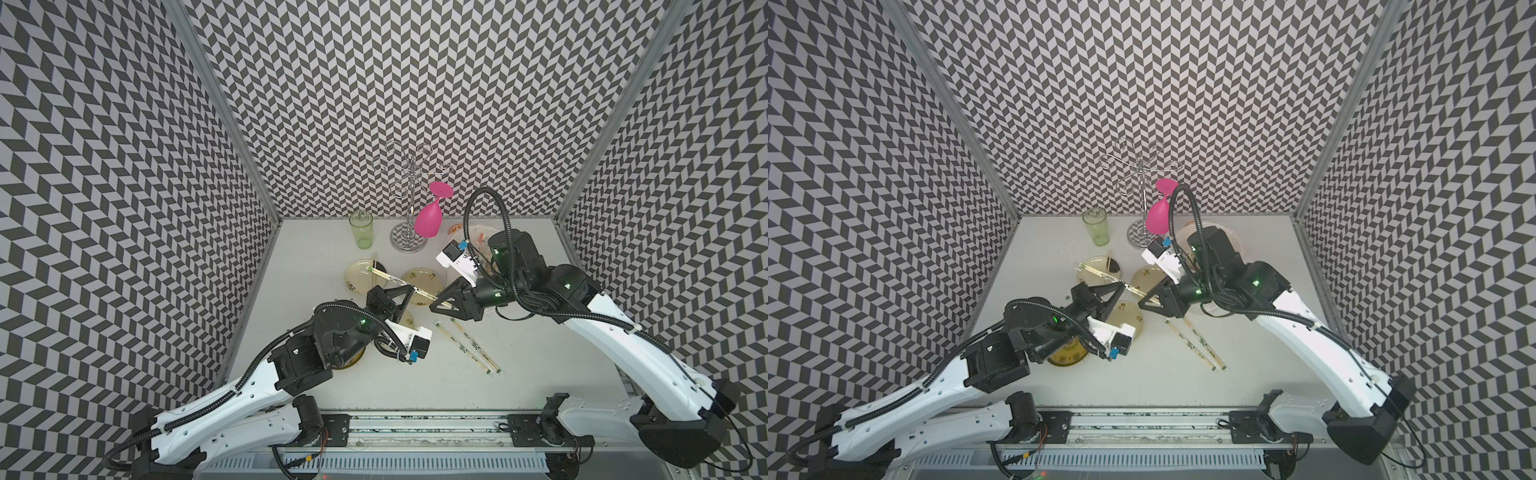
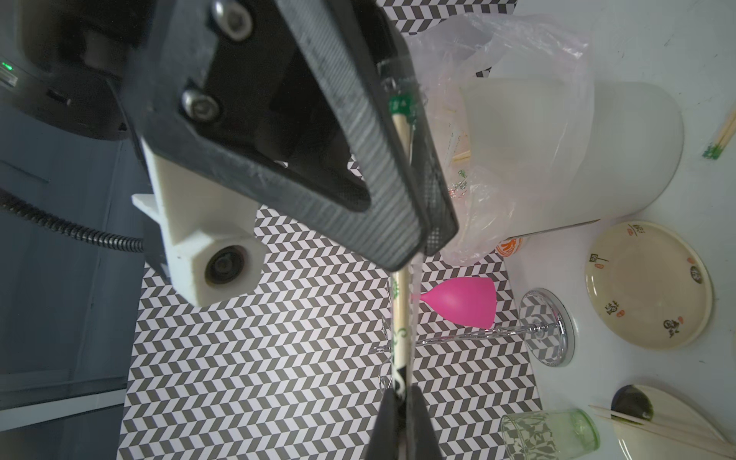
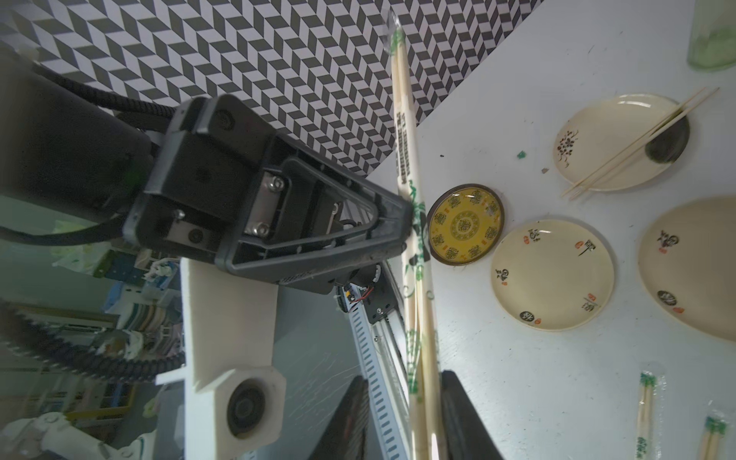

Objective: Remove the packaging of disposable chopsticks
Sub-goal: Remove the packet bag from the disposable chopsticks.

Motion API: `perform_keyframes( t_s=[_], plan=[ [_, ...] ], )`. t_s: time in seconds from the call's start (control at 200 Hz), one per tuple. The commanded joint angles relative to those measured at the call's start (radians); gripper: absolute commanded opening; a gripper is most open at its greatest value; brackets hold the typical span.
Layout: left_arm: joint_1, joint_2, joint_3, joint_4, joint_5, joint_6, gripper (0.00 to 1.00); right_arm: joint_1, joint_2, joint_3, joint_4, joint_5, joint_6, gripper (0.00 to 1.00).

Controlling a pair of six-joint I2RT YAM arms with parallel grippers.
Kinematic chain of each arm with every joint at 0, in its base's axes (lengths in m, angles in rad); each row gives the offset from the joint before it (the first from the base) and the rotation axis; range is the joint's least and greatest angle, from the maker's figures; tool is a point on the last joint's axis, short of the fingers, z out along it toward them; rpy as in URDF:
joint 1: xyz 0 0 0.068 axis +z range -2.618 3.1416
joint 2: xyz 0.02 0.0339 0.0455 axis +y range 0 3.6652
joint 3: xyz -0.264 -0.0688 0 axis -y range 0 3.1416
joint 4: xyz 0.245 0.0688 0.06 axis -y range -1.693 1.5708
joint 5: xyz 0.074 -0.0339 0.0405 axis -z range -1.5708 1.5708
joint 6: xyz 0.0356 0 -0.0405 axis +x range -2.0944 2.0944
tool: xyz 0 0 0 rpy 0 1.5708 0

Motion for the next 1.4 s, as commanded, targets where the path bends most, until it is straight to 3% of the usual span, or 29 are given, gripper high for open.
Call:
perform_keyframes(
  t_s=[0.0,0.06,0.175,0.315,0.345,0.401,0.446,0.581,0.671,0.791,0.926,1.036,1.207,1.397],
  plan=[
    [-0.005,-0.002,-0.019,0.068,-0.015,0.076,0.00,-0.001,0.019,-0.004,-0.008,-0.043,-0.029,0.24],
    [-0.005,-0.004,-0.020,0.083,-0.010,0.084,0.00,-0.001,0.026,-0.003,-0.011,-0.045,-0.031,0.20],
    [-0.005,-0.005,-0.019,0.090,-0.009,0.094,0.00,-0.001,0.037,0.008,-0.011,-0.063,-0.037,0.00],
    [-0.005,0.003,-0.008,0.134,-0.023,-0.020,0.00,-0.002,0.037,0.018,0.019,-0.069,-0.023,0.00],
    [-0.005,0.003,-0.004,0.153,-0.030,-0.069,0.17,-0.002,0.033,0.020,0.032,-0.061,-0.017,0.00],
    [-0.005,-0.001,0.016,0.175,-0.029,-0.194,0.50,-0.002,0.024,0.024,0.062,-0.030,0.000,0.00],
    [-0.005,-0.003,0.038,0.190,-0.026,-0.315,0.62,-0.002,0.011,0.022,0.097,-0.005,0.016,0.00],
    [0.011,-0.024,0.110,0.249,-0.015,-0.756,0.71,-0.008,-0.031,0.016,0.201,0.120,0.058,0.00],
    [0.078,-0.031,0.131,0.297,0.033,-1.152,0.74,-0.008,-0.060,0.005,0.274,0.230,0.072,0.00],
    [0.245,-0.011,0.137,0.336,0.252,-1.662,0.81,-0.009,-0.114,-0.054,0.429,0.303,0.086,0.00],
    [0.490,0.080,0.164,0.420,0.557,-2.057,0.84,-0.007,-0.177,-0.138,0.619,0.303,0.125,0.00],
    [0.636,0.162,0.154,0.686,0.876,-2.359,0.82,-0.009,-0.189,-0.162,0.695,0.263,0.140,0.00],
    [0.643,0.286,0.200,0.933,1.110,-2.564,0.79,-0.007,-0.196,-0.197,0.746,0.200,0.148,0.00],
    [0.630,0.346,0.228,1.031,1.164,-2.639,0.78,-0.007,-0.188,-0.225,0.752,0.166,0.138,0.00]
  ],
)
